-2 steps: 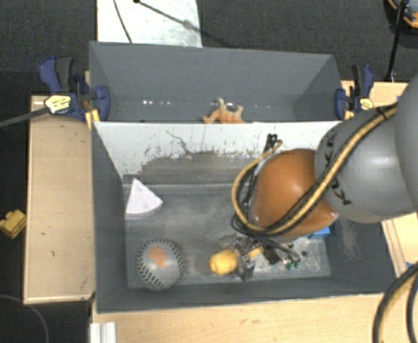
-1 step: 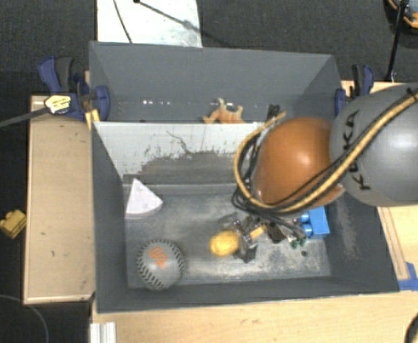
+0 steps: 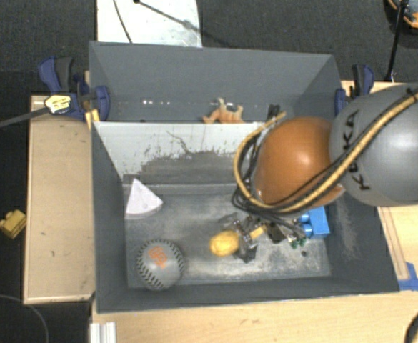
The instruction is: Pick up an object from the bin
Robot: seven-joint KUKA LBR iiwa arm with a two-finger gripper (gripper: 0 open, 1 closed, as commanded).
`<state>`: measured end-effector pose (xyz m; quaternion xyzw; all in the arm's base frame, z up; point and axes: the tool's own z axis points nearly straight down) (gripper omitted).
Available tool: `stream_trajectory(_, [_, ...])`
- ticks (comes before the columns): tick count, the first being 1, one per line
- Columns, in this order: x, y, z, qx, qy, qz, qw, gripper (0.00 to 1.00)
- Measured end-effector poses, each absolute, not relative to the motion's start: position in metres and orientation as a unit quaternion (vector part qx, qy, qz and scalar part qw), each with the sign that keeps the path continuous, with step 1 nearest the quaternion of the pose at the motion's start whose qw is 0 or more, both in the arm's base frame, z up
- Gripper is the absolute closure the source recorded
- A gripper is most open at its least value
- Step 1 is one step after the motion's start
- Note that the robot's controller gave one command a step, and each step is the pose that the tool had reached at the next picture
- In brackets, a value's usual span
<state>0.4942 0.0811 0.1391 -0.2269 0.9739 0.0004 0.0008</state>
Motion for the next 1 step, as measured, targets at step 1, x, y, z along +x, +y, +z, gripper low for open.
stream_trajectory(1, [0.4942,0.0812,0.1397,-0.227,0.974,0.0,0.001,1.0])
